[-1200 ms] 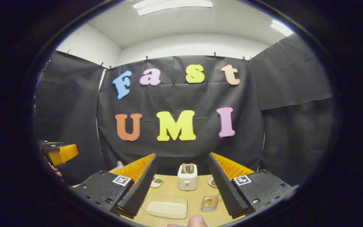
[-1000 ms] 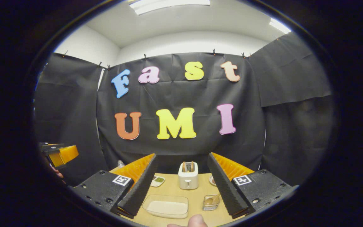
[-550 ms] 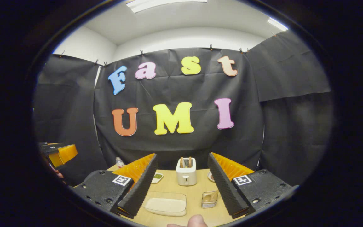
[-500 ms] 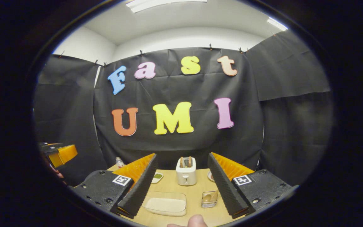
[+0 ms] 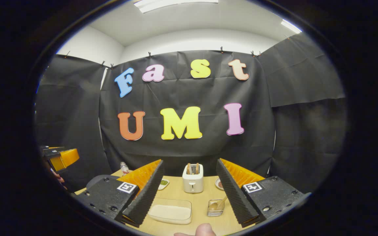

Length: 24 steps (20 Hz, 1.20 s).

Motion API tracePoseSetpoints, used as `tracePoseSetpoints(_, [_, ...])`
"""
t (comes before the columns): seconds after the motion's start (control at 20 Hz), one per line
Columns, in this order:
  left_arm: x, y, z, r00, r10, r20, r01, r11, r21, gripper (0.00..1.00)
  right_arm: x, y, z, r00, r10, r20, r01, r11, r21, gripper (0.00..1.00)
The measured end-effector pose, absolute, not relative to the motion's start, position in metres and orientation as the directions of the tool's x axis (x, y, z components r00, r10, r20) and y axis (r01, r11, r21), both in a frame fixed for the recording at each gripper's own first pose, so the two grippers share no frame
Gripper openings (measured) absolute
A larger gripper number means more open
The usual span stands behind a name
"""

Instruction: Close the left gripper, press the button to open the rice cooker; take a wooden spoon from the chopstick holder with the right hand, scoop a spoonful of rice and pour it into the rice cooker, then put the wooden spoon back into the chopstick holder.

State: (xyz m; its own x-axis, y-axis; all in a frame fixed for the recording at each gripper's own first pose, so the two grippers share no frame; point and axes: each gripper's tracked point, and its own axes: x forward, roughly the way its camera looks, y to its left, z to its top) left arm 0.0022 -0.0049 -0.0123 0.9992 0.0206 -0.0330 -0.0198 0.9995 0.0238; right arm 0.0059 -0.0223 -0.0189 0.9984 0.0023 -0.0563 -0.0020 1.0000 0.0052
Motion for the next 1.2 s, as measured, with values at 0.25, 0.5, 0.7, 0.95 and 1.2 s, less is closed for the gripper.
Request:
tracePoseSetpoints(0.25, [0.006, 0.009, -0.022, 0.997, 0.047, -0.067, -0.044, 0.998, 0.037, 0.94, 0.009, -0.024, -0.016, 0.999, 0.003, -0.050, -0.003, 1.000, 0.006, 1.00])
tracePoseSetpoints(0.5, [0.011, 0.038, -0.045, 0.986, 0.085, -0.142, -0.077, 0.995, 0.062, 0.94, 0.011, -0.029, -0.029, 0.997, -0.009, -0.075, 0.010, 1.000, 0.008, 1.00])
tracePoseSetpoints(0.7, [0.015, 0.055, -0.065, 0.975, 0.093, -0.201, -0.080, 0.994, 0.073, 0.95, 0.011, -0.035, -0.033, 0.996, -0.026, -0.085, 0.026, 1.000, -0.004, 1.00])
tracePoseSetpoints(0.95, [0.023, 0.069, -0.097, 0.953, 0.076, -0.294, -0.066, 0.997, 0.046, 0.91, 0.013, -0.043, -0.043, 0.993, -0.043, -0.113, 0.042, 0.999, -0.009, 1.00])
tracePoseSetpoints(1.2, [0.029, 0.077, -0.135, 0.910, 0.044, -0.413, -0.026, 0.998, 0.050, 0.45, 0.012, -0.049, -0.047, 0.991, -0.056, -0.123, 0.053, 0.998, -0.028, 1.00])
